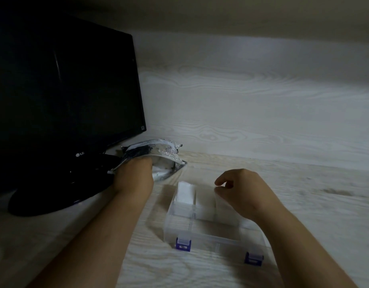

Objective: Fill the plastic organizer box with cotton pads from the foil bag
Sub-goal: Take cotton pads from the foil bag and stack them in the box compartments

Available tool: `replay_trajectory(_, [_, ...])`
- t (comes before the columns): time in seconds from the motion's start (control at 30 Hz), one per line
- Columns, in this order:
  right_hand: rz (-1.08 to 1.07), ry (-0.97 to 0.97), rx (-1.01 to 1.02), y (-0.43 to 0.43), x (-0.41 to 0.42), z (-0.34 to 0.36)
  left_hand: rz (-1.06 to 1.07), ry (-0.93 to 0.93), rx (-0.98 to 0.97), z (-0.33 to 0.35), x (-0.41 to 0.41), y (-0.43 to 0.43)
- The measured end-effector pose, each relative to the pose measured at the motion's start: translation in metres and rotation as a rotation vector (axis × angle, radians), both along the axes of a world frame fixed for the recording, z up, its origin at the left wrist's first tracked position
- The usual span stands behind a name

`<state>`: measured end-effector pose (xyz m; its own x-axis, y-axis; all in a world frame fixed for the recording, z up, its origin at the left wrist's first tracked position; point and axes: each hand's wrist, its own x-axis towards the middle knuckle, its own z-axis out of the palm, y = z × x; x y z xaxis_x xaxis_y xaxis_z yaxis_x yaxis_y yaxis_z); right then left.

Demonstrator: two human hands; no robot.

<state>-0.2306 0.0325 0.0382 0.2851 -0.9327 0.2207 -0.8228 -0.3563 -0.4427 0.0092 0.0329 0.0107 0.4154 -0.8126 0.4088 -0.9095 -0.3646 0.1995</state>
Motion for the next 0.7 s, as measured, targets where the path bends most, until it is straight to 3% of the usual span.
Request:
replay_trajectory(0.1, [-0.001,-0.018,-0.016,0.002,0.002,0.001,-0.044,-0.08,-0.09,0.001,-0.003,0.006])
replay_trajectory(0.17, [0.008,-0.034,-0.039,0.003,0.003,0.002,-0.117,0.002,-0.189,0.001,-0.005,0.008])
replay_trajectory(0.27, [0.019,-0.099,-0.067,0.004,0.005,0.001,-0.254,0.409,-0.28,0.008,-0.011,0.014])
replay_trajectory(0.4, [0.033,-0.257,-0.034,0.001,0.009,-0.002,-0.429,0.986,-0.213,0.018,-0.021,0.021])
replay_trajectory(0.47, [0.062,-0.407,0.071,0.003,0.014,-0.002,-0.507,1.169,-0.141,0.021,-0.024,0.024])
replay_trajectory(0.6, [0.153,-0.674,0.235,0.009,0.02,-0.003,-0.627,1.292,0.029,0.023,-0.03,0.029])
replay_trajectory(0.7, [0.187,-0.726,0.262,0.012,0.024,-0.003,-0.678,1.265,0.149,0.023,-0.03,0.033])
